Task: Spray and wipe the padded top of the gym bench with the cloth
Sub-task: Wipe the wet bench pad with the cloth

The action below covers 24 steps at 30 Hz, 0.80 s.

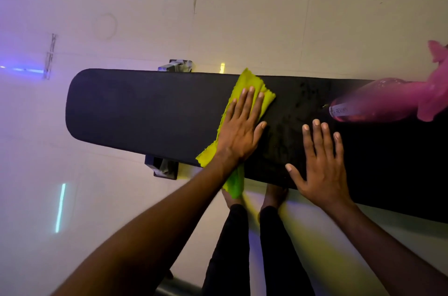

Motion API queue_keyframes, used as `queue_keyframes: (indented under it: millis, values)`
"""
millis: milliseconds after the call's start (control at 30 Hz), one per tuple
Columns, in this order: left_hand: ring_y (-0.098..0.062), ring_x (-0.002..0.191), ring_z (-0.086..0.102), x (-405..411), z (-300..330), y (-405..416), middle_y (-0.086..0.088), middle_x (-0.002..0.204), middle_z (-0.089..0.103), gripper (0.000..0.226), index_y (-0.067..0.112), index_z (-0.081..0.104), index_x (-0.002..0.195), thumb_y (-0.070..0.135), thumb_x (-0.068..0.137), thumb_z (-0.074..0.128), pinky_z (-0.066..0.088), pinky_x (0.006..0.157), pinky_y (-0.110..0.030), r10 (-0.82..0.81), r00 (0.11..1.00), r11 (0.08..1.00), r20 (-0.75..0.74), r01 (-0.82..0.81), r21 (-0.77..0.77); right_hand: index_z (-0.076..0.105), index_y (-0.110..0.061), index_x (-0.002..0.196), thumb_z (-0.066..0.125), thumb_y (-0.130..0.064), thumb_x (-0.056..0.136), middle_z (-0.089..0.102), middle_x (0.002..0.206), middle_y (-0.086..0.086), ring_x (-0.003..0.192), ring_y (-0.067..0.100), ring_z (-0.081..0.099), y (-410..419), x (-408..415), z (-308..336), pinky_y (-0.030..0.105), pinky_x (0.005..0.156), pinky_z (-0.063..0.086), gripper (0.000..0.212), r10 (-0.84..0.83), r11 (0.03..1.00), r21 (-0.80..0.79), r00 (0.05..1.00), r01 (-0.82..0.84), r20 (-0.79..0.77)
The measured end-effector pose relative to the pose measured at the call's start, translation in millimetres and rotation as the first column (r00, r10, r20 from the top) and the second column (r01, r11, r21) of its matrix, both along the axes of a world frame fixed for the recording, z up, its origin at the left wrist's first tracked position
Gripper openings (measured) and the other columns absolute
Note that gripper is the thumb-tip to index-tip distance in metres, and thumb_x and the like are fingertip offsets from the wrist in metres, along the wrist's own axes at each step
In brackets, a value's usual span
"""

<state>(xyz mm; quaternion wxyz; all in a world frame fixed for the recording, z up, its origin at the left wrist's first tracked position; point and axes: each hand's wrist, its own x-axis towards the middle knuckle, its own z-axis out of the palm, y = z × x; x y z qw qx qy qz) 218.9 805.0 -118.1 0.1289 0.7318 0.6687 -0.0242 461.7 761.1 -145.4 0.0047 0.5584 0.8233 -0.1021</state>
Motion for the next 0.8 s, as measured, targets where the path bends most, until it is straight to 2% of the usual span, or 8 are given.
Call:
queue_keyframes:
  millis: [100, 167, 267, 400, 533, 600, 700, 800]
  values:
    - [-0.028, 0.160, -0.004, 23, -1, -35, -0.014, 0.172, 0.002, 0.068, 0.010, 0.010, 0.164, 0.045, 0.107, 0.023, 0.004, 0.130, -0.045, 0.012, 0.999, 0.999, 0.046, -0.011, -0.037, 0.007, -0.006, 0.168, 0.037, -0.065, 0.095, 0.000, 0.176, 0.020, 0.164, 0.039, 0.004, -1, -4, 1, 0.065, 0.129, 0.016, 0.098, -0.014, 1.000, 0.003, 1.000, 0.014, 0.010]
    - [-0.027, 0.160, 0.001, 39, -3, -26, -0.014, 0.172, 0.007, 0.067, 0.011, 0.014, 0.163, 0.045, 0.106, 0.024, 0.008, 0.129, -0.044, -0.094, 0.993, 0.995, 0.067, 0.095, -0.013, 0.007, -0.004, 0.167, 0.038, -0.065, 0.094, 0.000, 0.176, 0.022, 0.164, 0.040, 0.003, -2, -7, 0, 0.066, 0.128, 0.015, 0.100, -0.014, 1.000, 0.011, 1.000, 0.014, 0.011]
    - [-0.024, 0.160, 0.006, 27, -8, 13, -0.009, 0.172, 0.011, 0.064, 0.015, 0.016, 0.164, 0.044, 0.107, 0.023, 0.011, 0.129, -0.044, -0.209, 0.978, 0.977, 0.008, 0.209, 0.036, 0.008, -0.004, 0.167, 0.039, -0.065, 0.094, 0.001, 0.175, 0.023, 0.164, 0.041, 0.003, -1, -8, -1, 0.066, 0.129, 0.013, 0.100, -0.009, 1.000, 0.015, 1.000, 0.009, 0.026]
    - [-0.026, 0.160, 0.004, 14, -15, -4, -0.011, 0.172, 0.008, 0.066, 0.015, 0.013, 0.164, 0.047, 0.107, 0.022, 0.008, 0.129, -0.046, -0.084, 0.996, 0.995, -0.001, 0.084, 0.056, 0.008, -0.001, 0.166, 0.038, -0.064, 0.095, 0.002, 0.174, 0.026, 0.163, 0.042, 0.002, -3, -14, 6, 0.065, 0.130, 0.009, 0.100, -0.023, 1.000, -0.018, 0.998, 0.024, 0.056]
    - [-0.026, 0.160, 0.003, 9, 2, -22, -0.009, 0.172, 0.007, 0.062, 0.021, 0.014, 0.164, 0.044, 0.106, 0.017, 0.008, 0.128, -0.049, -0.096, 0.994, 0.995, 0.045, 0.096, 0.000, 0.014, 0.002, 0.165, 0.039, -0.056, 0.095, 0.008, 0.173, 0.028, 0.162, 0.044, 0.008, -3, -25, 23, 0.064, 0.130, 0.012, 0.094, -0.060, 0.996, -0.060, 0.996, 0.064, 0.064]
    - [-0.027, 0.158, 0.017, -5, 15, -26, -0.013, 0.169, 0.024, 0.059, 0.017, 0.032, 0.160, 0.038, 0.105, 0.022, 0.016, 0.126, -0.046, -0.032, 0.995, 0.999, 0.098, 0.028, 0.043, 0.021, 0.004, 0.163, 0.042, -0.049, 0.094, 0.015, 0.172, 0.030, 0.161, 0.044, 0.014, 0, -32, 32, 0.064, 0.130, 0.014, 0.090, -0.082, 0.994, -0.074, 0.996, 0.085, 0.046]
    - [-0.027, 0.138, 0.055, -28, 30, -55, -0.014, 0.143, 0.061, 0.042, 0.007, 0.067, 0.132, 0.027, 0.104, 0.043, 0.042, 0.108, -0.043, 0.128, 0.970, 0.953, 0.207, -0.178, 0.244, 0.041, 0.005, 0.155, 0.050, -0.033, 0.094, 0.035, 0.164, 0.030, 0.155, 0.044, 0.033, 3, -40, 42, 0.065, 0.127, 0.022, 0.073, -0.014, 1.000, -0.019, 1.000, 0.014, -0.001]
    - [-0.027, 0.105, 0.072, -35, 36, -90, -0.008, 0.117, 0.076, 0.026, 0.009, 0.076, 0.112, 0.024, 0.098, 0.060, 0.045, 0.088, -0.038, 0.164, 0.957, 0.919, 0.240, -0.237, 0.315, 0.061, 0.005, 0.139, 0.054, -0.018, 0.097, 0.058, 0.148, 0.028, 0.139, 0.044, 0.056, 8, -48, 46, 0.063, 0.118, 0.039, 0.049, 0.052, 0.994, 0.100, 0.997, -0.047, -0.053]
